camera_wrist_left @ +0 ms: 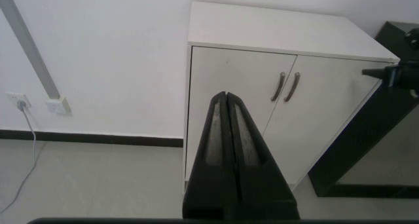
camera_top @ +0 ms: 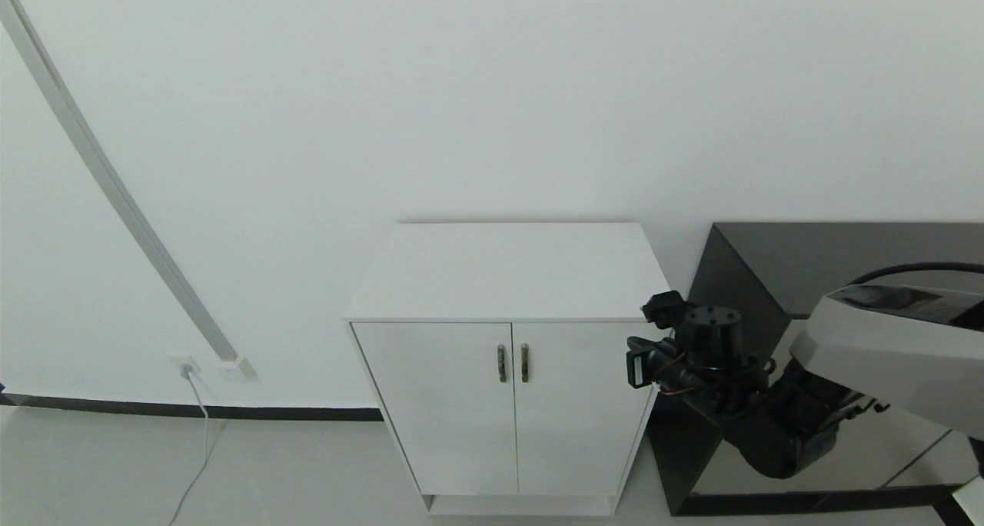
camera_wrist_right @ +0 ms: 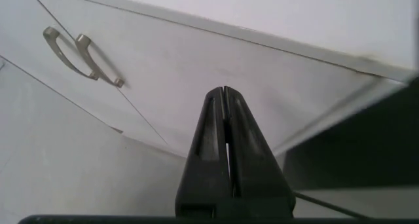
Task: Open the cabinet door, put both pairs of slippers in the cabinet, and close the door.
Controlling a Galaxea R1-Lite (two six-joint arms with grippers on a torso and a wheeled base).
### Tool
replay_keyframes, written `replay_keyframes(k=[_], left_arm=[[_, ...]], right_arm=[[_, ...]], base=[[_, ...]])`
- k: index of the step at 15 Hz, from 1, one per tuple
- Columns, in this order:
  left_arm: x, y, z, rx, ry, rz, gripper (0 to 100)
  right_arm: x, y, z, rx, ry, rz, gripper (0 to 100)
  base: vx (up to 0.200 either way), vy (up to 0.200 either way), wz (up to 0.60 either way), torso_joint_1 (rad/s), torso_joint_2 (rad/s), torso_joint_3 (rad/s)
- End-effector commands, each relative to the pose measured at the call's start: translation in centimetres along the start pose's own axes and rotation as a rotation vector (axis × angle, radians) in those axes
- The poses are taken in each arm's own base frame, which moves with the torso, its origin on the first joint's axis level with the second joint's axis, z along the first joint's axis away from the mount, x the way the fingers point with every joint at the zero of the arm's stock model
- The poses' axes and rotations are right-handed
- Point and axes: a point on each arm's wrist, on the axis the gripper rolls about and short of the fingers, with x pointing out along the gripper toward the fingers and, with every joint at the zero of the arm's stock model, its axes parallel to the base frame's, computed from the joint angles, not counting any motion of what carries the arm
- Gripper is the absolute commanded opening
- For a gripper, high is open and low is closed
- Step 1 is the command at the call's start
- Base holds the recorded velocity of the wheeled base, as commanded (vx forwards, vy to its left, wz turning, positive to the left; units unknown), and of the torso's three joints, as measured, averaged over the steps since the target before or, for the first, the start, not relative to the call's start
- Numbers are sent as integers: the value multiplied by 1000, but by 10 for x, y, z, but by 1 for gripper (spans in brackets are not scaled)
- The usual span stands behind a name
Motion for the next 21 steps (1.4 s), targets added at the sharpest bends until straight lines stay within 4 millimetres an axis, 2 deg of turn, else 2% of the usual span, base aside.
replay_keyframes(k=[1,3,6,9,11,12,13,15,21], left_arm=[[0,0,0,-1,1,1,0],[0,0,0,-1,1,1,0],[0,0,0,-2,1,1,0],[0,0,0,-1,0,1,0],[0,0,0,-1,0,1,0],[0,0,0,-1,0,1,0],[0,0,0,-1,0,1,0],[0,0,0,-1,1,1,0],[0,0,0,-1,1,-1,0]], right_arm=[[-49,-9,29,4,-50,-39,0],[-86,-19,41,5,-68,-66,0],[-121,-53,47,8,-82,-171,0],[-156,-88,45,35,-86,-304,0],[-181,-98,40,49,-84,-355,0],[-186,-99,39,50,-85,-359,0],[-204,-96,34,53,-82,-362,0],[-223,-92,28,53,-89,-362,0],[-272,-82,11,53,-106,-355,0]], base=[[0,0,0,0,0,0],[0,0,0,0,0,0],[0,0,0,0,0,0],[0,0,0,0,0,0],[0,0,0,0,0,0],[0,0,0,0,0,0],[0,0,0,0,0,0],[0,0,0,0,0,0],[0,0,0,0,0,0]])
